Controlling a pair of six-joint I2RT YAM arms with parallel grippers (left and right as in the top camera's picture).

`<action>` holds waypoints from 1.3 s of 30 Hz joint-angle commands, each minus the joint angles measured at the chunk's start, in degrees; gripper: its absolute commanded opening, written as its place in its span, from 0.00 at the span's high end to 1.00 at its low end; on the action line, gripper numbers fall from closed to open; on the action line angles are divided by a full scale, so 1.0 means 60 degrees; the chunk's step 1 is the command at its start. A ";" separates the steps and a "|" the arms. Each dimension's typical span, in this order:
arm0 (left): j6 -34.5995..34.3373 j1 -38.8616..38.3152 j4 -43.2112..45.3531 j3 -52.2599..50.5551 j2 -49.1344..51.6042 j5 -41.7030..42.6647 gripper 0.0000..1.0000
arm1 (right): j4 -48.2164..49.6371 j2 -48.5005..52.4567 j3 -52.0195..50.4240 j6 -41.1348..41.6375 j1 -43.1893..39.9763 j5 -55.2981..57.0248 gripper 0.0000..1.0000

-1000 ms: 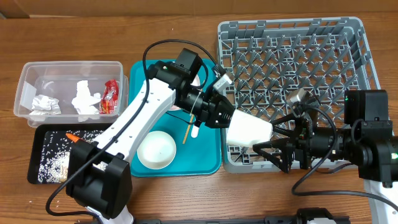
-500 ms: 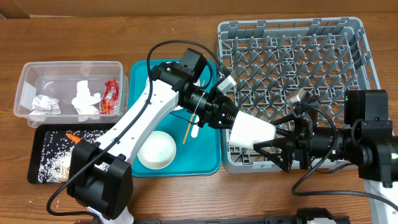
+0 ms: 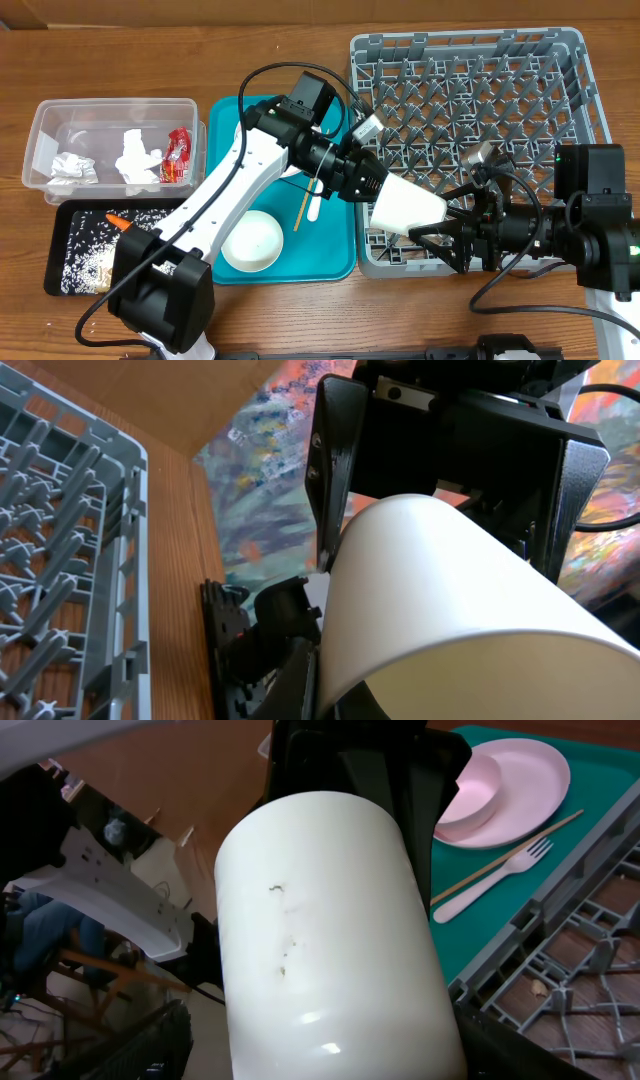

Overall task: Sort waste into correct bins and load items into the dishwasher
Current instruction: 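Close the right gripper on the white cup held by the left gripper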

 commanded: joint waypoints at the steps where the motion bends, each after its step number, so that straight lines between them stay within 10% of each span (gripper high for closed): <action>1: -0.0124 -0.0346 0.0080 0.0215 -0.0138 0.0164 0.96 | 0.0018 -0.0036 0.0182 -0.0113 0.0047 -0.0306 0.17; 18: -0.0135 -0.0470 0.0437 0.0215 -0.0138 0.0164 0.96 | -0.0026 -0.0033 0.0182 -0.0109 0.0047 -0.0047 0.23; 24: -0.0135 -0.0433 0.0506 0.0226 -0.0138 0.0164 0.96 | -0.0182 -0.0033 0.0182 -0.0109 0.0047 0.0375 0.05; 39: -0.0135 -0.0433 0.0546 0.0229 -0.0138 0.0164 0.96 | -0.0557 -0.0036 0.0171 -0.0113 0.0047 0.0627 0.13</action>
